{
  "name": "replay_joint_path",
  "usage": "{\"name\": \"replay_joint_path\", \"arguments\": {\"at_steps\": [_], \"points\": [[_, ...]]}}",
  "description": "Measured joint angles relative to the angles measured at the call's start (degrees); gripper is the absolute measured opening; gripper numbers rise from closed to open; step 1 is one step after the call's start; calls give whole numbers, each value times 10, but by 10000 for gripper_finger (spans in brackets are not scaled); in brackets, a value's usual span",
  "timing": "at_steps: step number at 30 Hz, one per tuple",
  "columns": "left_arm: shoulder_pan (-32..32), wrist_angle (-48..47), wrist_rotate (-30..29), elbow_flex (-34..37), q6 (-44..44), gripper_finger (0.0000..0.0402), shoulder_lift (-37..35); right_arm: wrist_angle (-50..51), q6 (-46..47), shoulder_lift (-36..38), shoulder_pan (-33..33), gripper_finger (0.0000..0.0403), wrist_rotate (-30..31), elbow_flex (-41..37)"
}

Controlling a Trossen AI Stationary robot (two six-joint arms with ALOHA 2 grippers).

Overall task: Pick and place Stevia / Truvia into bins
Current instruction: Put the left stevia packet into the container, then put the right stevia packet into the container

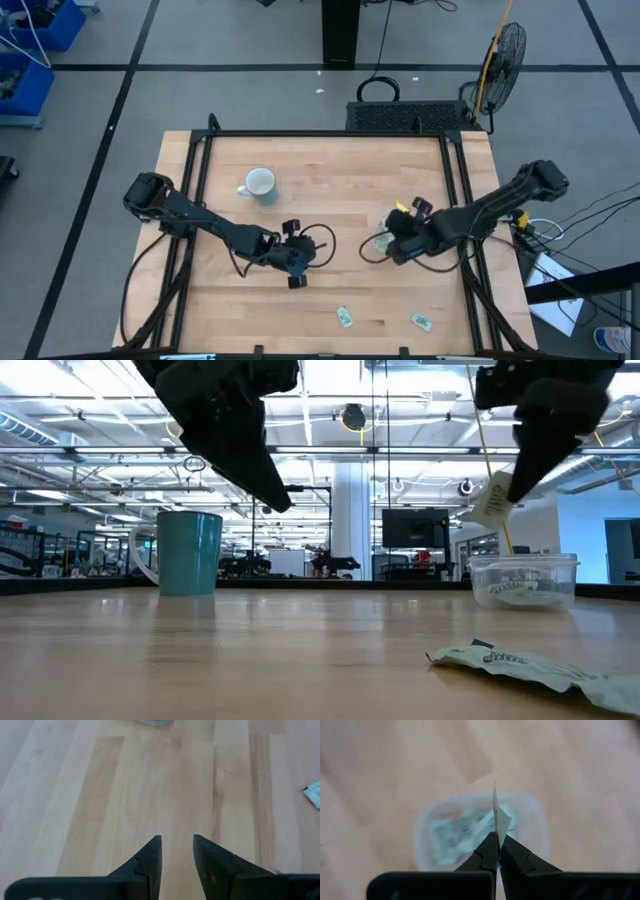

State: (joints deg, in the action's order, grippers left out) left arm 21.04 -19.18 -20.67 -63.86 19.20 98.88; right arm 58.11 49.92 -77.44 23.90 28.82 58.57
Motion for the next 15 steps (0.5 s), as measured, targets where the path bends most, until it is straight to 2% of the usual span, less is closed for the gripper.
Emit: {"name": "replay_joint_path", "arguments": {"at_steps": [4,7,11,15], "points": [[1,-4,-2,0,0,118,2,-48,-12,8,0,16,-43,-28],[1,-3,-2,0,-11,118,2,-94,-29,2,-7,43,-73,-61],[0,-3,-3,0,-14,118,2,-97,-10,-7,-20,81,-81,-103],[0,-3,-3,0,-24,118,2,-95,-20,3,-25,111,-80,-112]]}}
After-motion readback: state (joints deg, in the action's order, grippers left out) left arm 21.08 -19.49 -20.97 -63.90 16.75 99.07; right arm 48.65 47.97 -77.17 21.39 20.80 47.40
